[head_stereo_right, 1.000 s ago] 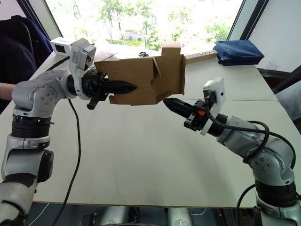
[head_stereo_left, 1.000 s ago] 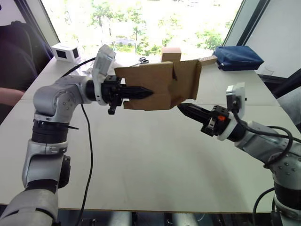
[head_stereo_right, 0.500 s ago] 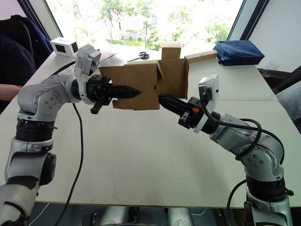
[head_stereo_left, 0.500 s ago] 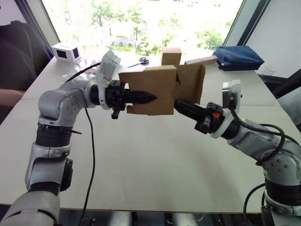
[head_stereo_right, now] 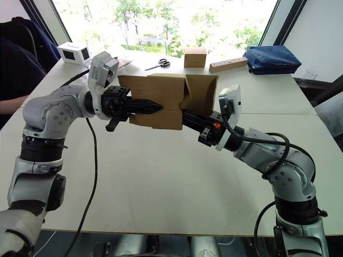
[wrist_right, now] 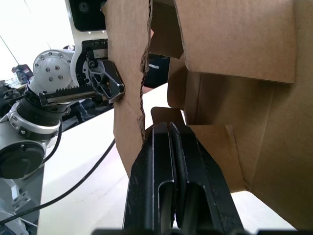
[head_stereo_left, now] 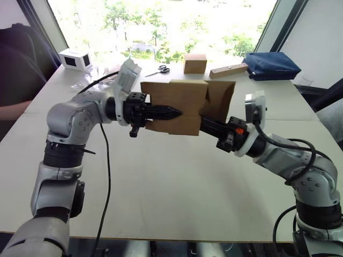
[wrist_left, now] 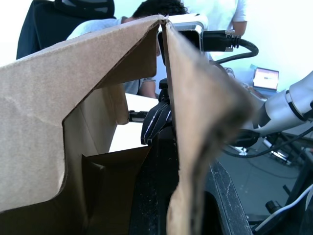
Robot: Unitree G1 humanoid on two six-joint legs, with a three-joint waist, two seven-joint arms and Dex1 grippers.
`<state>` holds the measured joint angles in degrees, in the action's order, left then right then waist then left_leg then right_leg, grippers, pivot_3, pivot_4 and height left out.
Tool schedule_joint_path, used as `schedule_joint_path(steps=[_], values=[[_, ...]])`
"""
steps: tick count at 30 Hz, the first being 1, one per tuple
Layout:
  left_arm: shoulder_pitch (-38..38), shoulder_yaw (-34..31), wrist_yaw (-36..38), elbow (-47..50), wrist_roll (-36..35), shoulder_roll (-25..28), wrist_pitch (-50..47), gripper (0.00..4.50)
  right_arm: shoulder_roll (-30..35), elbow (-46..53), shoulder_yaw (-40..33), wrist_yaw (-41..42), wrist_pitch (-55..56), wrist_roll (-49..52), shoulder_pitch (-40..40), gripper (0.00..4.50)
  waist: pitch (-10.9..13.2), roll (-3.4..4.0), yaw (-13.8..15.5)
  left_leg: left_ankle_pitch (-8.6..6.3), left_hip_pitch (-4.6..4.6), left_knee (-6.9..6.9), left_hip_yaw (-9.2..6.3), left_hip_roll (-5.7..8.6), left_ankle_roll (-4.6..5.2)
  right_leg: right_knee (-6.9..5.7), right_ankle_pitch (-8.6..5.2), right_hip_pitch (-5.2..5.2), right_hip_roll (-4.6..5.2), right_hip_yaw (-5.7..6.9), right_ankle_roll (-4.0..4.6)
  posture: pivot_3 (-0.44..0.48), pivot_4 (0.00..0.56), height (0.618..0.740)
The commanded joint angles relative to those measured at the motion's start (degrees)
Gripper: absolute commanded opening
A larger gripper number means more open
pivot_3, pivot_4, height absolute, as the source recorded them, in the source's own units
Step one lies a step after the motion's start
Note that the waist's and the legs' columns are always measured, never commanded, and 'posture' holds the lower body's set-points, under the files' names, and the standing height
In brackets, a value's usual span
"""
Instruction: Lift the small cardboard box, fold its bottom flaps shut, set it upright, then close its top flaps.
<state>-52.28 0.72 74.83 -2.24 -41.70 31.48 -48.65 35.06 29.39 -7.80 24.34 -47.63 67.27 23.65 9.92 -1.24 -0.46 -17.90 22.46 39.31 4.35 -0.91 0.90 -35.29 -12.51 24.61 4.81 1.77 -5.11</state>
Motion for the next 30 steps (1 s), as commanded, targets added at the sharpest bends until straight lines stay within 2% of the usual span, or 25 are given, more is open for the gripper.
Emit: schedule_joint_path(steps=[1,8,11,16,17,18,23,30], values=[[-0.9,-1.09,0.0,-0.43,0.29,1.1,1.55,0.0,3.91,2.95,-6.36,0.63,-1.33,6.26,-1.25,0.05,0.0,0.0,0.06,0.0,0.0,0.0,0.0,0.01,0.0,0.0,0.0,0.0,0.01,0.0,0.0,0.0,0.15,0.74],[-1.68,-1.61,0.48,-2.2,0.28,2.17,2.32,0.0,10.2,2.18,-13.91,-0.82,-2.99,16.61,-5.23,0.05,0.0,0.0,-0.08,0.0,-0.01,0.0,0.0,-0.01,0.0,-0.01,0.0,0.0,0.01,0.0,0.0,0.0,0.15,0.74],[-2.21,-2.42,0.3,-2.42,-0.69,2.34,1.79,0.0,9.05,-4.31,-19.69,-2.36,-0.44,19.94,-6.51,0.05,0.0,-0.01,-0.08,0.0,-0.02,0.0,0.0,-0.02,0.0,-0.01,0.0,0.0,0.0,0.0,0.0,0.0,0.15,0.74],[-1.54,-2.67,-0.51,-0.52,-2.01,2.14,0.62,0.0,4.12,-11.63,-19.72,-3.1,3.96,16.02,-4.69,0.05,0.01,0.01,-0.12,0.0,-0.02,0.0,0.02,0.0,0.0,0.01,0.0,-0.02,0.0,-0.01,0.0,0.0,0.15,0.74],[-1.45,-2.74,-0.67,-0.29,-2.08,2.08,0.47,0.0,3.35,-12.71,-19.43,-3.09,4.93,14.37,-4.3,0.55,0.01,0.01,-0.17,0.0,-0.02,0.0,0.01,-0.01,0.0,0.0,0.0,-0.02,-0.01,-0.01,0.0,0.0,0.15,0.74],[-1.37,-2.98,-0.9,-0.05,-2.3,2.02,0.15,0.0,2.47,-13.86,-18.93,-2.85,5.78,12.72,-3.95,0.78,0.01,0.01,-0.19,0.0,-0.02,0.0,0.01,-0.02,0.0,0.0,0.0,-0.01,-0.03,-0.01,0.0,0.0,0.15,0.74],[-1.25,-3.65,-2.07,0.96,-3.61,1.94,-0.95,0.0,-1.34,-16.29,-13.69,-2.03,6.73,6.82,-1.86,2.73,0.01,0.01,-0.29,0.0,-0.02,0.0,0.01,-0.03,0.0,-0.01,0.0,-0.01,-0.03,-0.01,-0.01,0.0,0.15,0.74],[-1.54,-4.13,-3.13,0.7,-4.82,1.85,-1.22,0.0,-9.99,-14.9,-10.71,-3.61,6.48,8.89,0.27,2.73,0.03,0.05,-0.09,0.0,-0.02,-0.01,-0.01,-0.05,-0.01,-0.04,0.0,0.02,-0.05,-0.01,-0.01,0.0,0.15,0.74]])
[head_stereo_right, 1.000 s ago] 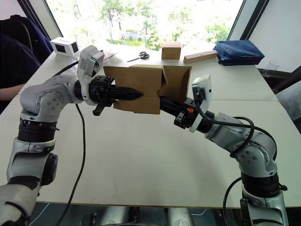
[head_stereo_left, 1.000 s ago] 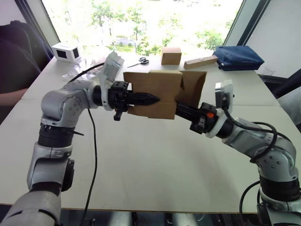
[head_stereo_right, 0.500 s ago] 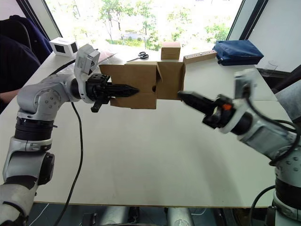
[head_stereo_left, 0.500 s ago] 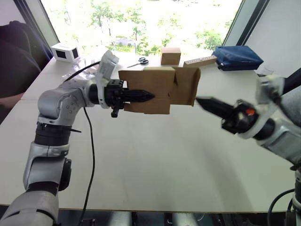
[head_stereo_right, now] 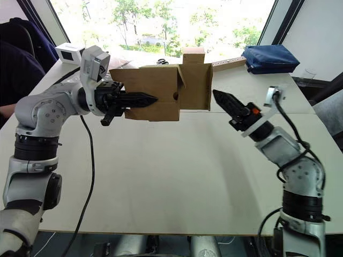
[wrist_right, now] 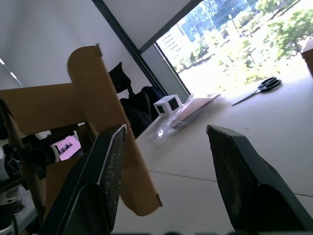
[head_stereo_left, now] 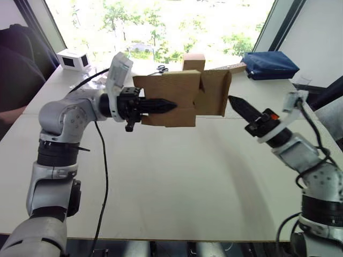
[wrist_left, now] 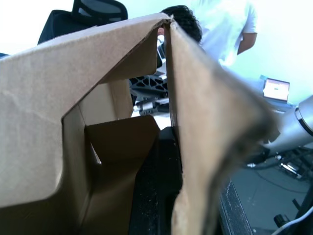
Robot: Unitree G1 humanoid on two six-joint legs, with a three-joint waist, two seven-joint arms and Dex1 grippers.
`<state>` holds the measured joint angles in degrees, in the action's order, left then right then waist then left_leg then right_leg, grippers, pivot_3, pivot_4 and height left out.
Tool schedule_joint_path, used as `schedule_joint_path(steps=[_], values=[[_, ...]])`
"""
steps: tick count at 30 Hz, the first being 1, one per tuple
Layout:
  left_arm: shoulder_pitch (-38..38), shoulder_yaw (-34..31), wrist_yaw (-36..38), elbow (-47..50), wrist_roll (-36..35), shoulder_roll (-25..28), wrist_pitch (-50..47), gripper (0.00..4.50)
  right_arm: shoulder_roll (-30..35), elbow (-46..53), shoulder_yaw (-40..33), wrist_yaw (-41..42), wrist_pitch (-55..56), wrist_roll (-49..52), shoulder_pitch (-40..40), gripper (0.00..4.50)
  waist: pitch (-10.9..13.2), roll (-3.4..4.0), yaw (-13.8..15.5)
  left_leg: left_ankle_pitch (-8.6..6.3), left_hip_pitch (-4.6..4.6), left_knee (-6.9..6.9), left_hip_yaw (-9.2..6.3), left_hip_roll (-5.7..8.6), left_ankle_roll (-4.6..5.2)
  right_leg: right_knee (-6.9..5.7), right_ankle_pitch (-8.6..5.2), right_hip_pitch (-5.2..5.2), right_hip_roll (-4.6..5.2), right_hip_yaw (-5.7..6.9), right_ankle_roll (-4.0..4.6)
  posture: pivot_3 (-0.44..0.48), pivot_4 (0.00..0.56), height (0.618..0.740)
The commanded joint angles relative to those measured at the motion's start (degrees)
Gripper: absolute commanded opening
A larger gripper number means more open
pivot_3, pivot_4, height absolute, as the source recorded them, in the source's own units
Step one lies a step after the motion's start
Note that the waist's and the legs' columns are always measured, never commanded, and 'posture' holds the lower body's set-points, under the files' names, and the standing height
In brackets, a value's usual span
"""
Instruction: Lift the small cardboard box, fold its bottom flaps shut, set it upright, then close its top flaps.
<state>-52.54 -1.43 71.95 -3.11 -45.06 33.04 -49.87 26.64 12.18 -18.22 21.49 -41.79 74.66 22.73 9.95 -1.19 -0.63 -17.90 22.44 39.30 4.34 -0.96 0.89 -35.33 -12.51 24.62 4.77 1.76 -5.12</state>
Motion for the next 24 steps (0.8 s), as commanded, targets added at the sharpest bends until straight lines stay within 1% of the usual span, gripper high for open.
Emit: schedule_joint_path(steps=[1,6,11,13,17,20,24], values=[[-1.28,-1.99,-0.34,1.56,-1.58,0.32,-0.02,0.0,-2.16,2.51,-0.26,-0.97,0.5,1.7,1.26,2.73,0.0,0.0,0.11,0.0,0.01,0.0,0.0,0.01,0.0,0.0,0.0,0.0,0.02,0.0,0.0,0.0,0.15,0.74],[-1.41,-2.22,-0.96,1.44,-2.32,0.25,-0.29,0.0,-6.63,4.73,0.49,-2.35,-0.09,6.3,0.89,2.73,0.0,0.01,-0.05,0.0,0.01,0.01,0.02,0.07,0.0,0.01,0.01,-0.01,0.09,-0.01,0.0,0.0,0.15,0.74],[-1.67,-2.29,-1.26,0.77,-2.66,0.19,-0.2,0.0,-7.96,4.29,0.46,-2.81,0.57,5.94,0.53,2.73,0.0,0.01,-0.08,0.0,0.0,0.01,0.01,0.02,-0.01,-0.01,0.01,0.0,0.04,0.0,-0.01,0.0,0.15,0.74],[-1.84,-2.5,-1.52,0.19,-2.74,0.13,-0.15,0.0,-8.7,4.03,-0.89,-3.04,1.35,7.83,0.61,2.73,0.0,0.01,-0.04,0.0,0.0,0.01,0.02,0.03,-0.01,-0.01,0.01,0.0,0.05,0.0,-0.01,0.0,0.15,0.74],[-2.1,-2.68,-1.44,-0.98,-2.37,0.46,0.24,0.0,-6.48,6.26,-1.87,-0.66,-0.65,11.61,-1.32,2.73,0.0,0.01,0.01,0.0,0.0,0.0,0.01,0.03,-0.01,0.0,0.01,0.0,0.04,0.0,-0.01,0.0,0.15,0.74],[-2.07,-2.79,-1.43,-1.01,-2.47,0.67,0.15,0.0,-4.4,7.41,-2.52,0.28,-0.92,11.78,-2.74,2.73,0.0,0.01,-0.03,0.0,0.01,0.0,0.02,0.04,0.0,0.01,0.01,0.0,0.05,0.0,-0.01,0.0,0.15,0.74],[-2.04,-2.79,-1.52,-0.82,-2.71,0.6,-0.1,0.0,-3.89,5.08,-4.6,-0.3,1.0,12.22,-2.31,2.73,0.0,0.01,-0.03,0.0,-0.01,0.0,0.02,0.04,-0.01,-0.01,0.01,0.0,0.05,0.0,-0.01,0.0,0.15,0.74]])
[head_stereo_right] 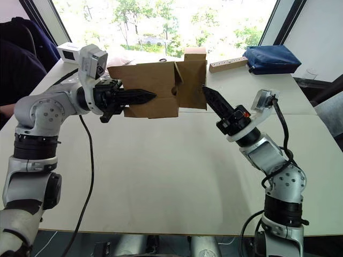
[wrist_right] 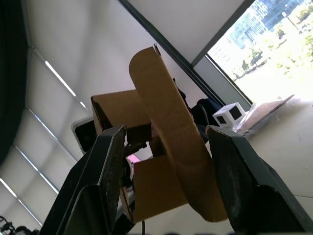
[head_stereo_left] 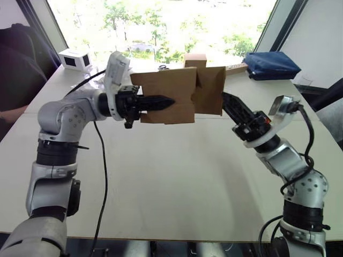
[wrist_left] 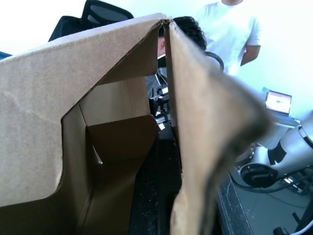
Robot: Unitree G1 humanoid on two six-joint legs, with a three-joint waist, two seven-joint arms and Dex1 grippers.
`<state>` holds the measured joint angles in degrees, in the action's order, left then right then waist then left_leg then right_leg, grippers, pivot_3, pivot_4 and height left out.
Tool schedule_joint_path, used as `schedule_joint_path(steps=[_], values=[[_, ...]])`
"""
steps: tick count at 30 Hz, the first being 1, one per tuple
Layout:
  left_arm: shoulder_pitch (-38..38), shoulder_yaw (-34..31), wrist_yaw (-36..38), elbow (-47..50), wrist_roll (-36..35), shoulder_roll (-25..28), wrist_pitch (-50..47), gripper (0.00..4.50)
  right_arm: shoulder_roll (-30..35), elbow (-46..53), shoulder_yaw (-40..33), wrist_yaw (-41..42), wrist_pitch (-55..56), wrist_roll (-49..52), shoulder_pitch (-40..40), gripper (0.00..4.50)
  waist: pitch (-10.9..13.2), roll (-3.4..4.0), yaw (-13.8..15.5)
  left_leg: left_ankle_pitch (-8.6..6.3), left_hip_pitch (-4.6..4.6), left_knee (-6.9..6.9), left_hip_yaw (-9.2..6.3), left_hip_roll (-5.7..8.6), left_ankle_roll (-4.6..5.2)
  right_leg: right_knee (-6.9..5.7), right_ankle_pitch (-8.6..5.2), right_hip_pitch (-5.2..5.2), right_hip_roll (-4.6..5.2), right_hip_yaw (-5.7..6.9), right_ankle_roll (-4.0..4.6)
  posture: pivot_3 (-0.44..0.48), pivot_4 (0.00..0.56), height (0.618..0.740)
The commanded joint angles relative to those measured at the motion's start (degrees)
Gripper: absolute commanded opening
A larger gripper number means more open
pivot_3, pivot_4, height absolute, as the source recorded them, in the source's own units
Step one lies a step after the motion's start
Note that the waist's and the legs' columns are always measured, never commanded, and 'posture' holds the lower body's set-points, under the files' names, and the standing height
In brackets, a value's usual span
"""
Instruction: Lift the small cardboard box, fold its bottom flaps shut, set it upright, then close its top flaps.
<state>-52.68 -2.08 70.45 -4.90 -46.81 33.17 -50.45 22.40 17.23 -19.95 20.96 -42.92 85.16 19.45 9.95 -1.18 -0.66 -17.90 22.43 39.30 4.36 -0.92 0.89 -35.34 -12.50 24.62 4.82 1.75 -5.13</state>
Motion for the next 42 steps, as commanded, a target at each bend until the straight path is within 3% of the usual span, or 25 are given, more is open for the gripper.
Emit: schedule_joint_path(steps=[1,13,42], values=[[-1.91,-2.13,0.02,0.99,-1.03,0.43,0.42,0.0,-0.02,-1.04,-3.22,-0.1,2.56,1.92,1.47,2.73,0.0,0.0,-0.02,0.0,0.0,0.0,-0.01,-0.01,0.0,0.0,0.0,0.0,-0.01,0.0,0.0,0.0,0.15,0.74],[-1.49,-2.41,-0.43,2.35,-1.76,0.06,-0.45,0.0,-5.11,-12.54,-1.81,-0.34,4.72,-1.18,8.06,2.73,0.01,0.02,-0.1,0.0,0.0,-0.01,-0.01,-0.02,0.0,0.0,0.0,0.0,-0.03,0.0,0.0,0.0,0.15,0.74],[-2.48,-2.75,-0.87,0.02,-0.83,-0.6,0.35,0.0,-18.52,0.35,3.18,-7.77,5.93,11.01,4.95,2.73,0.01,0.03,-0.14,0.01,-0.01,-0.02,-0.01,-0.02,-0.02,-0.02,0.01,0.01,-0.01,0.0,-0.01,0.0,0.15,0.74]])
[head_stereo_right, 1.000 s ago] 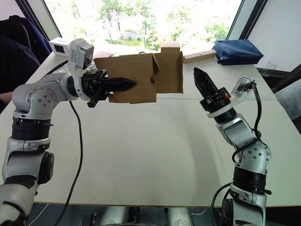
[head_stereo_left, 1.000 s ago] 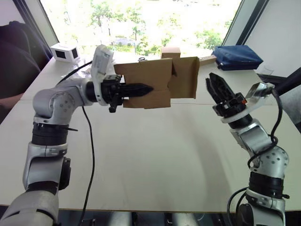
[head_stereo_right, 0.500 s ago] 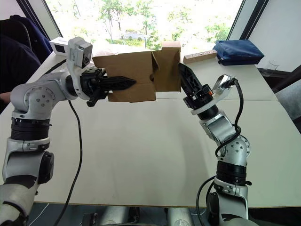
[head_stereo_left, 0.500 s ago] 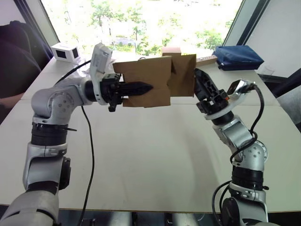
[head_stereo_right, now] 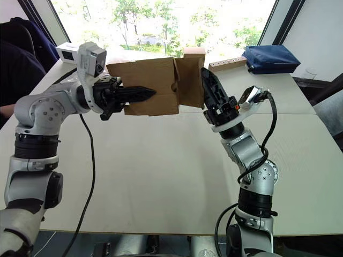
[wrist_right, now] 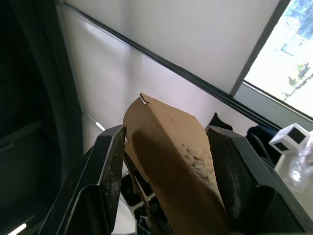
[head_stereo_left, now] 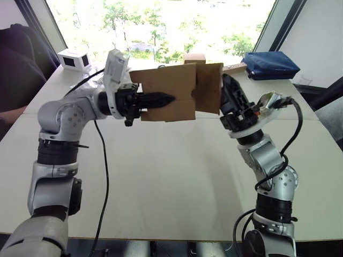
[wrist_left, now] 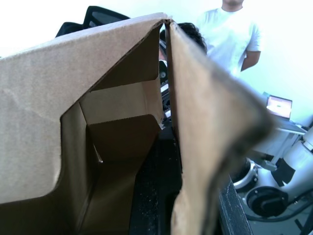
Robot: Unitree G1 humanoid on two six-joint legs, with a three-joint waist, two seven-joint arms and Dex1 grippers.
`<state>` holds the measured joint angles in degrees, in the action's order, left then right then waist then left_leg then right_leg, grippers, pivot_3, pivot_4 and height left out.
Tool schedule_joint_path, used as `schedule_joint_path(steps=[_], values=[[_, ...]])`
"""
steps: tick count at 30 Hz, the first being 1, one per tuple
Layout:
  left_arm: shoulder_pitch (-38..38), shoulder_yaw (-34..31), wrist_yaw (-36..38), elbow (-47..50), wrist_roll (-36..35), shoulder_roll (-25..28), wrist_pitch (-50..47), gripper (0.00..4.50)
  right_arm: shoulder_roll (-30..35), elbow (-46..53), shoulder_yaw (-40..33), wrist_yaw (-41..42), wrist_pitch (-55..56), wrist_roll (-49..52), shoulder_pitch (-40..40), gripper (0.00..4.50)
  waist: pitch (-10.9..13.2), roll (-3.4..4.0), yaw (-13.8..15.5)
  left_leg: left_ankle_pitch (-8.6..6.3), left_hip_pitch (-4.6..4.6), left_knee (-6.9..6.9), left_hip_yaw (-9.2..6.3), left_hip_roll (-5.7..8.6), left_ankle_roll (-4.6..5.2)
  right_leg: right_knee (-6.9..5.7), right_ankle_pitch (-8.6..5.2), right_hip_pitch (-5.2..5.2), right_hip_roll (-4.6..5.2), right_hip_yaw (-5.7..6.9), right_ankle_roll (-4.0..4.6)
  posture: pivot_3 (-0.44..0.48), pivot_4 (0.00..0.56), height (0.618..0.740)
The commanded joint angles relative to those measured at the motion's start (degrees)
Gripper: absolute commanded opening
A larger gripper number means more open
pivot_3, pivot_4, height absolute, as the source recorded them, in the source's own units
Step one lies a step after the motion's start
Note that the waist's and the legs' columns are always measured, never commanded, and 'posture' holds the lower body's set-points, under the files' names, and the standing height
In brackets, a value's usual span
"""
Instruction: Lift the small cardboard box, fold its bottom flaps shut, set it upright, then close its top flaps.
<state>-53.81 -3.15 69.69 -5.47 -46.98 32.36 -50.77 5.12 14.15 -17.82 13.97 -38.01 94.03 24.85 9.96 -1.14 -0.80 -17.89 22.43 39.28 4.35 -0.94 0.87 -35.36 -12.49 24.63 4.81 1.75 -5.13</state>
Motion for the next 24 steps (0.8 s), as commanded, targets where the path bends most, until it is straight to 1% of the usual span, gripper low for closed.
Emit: schedule_joint_path(steps=[1,14,16,20,24], values=[[-1.37,-1.71,-0.13,0.57,-0.68,0.19,0.68,0.0,-1.4,3.64,1.58,-1.1,1.09,1.34,-0.78,2.73,0.0,0.0,-0.02,0.0,0.0,0.0,0.0,0.0,0.0,0.0,0.0,0.0,0.0,0.0,0.0,0.0,0.15,0.74],[-1.53,-1.62,-0.1,0.39,-0.63,0.0,0.81,0.0,-1.37,4.11,4.86,-2.52,2.07,-0.77,-0.9,2.73,0.0,0.0,-0.02,0.0,0.0,0.0,0.0,0.0,0.0,0.0,0.0,0.0,0.0,0.0,0.0,0.0,0.15,0.74],[-1.63,-1.65,-0.12,0.26,-0.62,-0.05,0.83,0.0,-1.46,4.27,5.54,-2.5,2.52,-2.31,-0.84,2.73,0.0,0.0,-0.02,0.0,0.0,0.0,0.0,0.0,0.0,0.0,0.0,0.0,0.0,0.0,0.0,0.0,0.15,0.74],[-1.69,-1.6,-0.14,0.19,-0.63,-0.06,0.73,0.0,-0.91,5.13,7.57,-3.18,4.03,-9.06,-0.17,2.73,0.0,0.0,-0.03,0.0,0.0,0.0,0.0,0.0,0.0,0.0,0.0,0.01,0.0,0.0,0.0,0.0,0.15,0.74],[-1.65,-1.62,-0.2,0.25,-0.73,-0.11,0.69,0.0,-1.92,5.7,8.3,-3.71,5.21,-10.93,0.39,2.73,0.0,0.0,-0.03,0.0,0.0,0.0,0.0,0.0,0.0,0.0,0.0,0.02,-0.01,0.0,0.0,0.0,0.15,0.74]])
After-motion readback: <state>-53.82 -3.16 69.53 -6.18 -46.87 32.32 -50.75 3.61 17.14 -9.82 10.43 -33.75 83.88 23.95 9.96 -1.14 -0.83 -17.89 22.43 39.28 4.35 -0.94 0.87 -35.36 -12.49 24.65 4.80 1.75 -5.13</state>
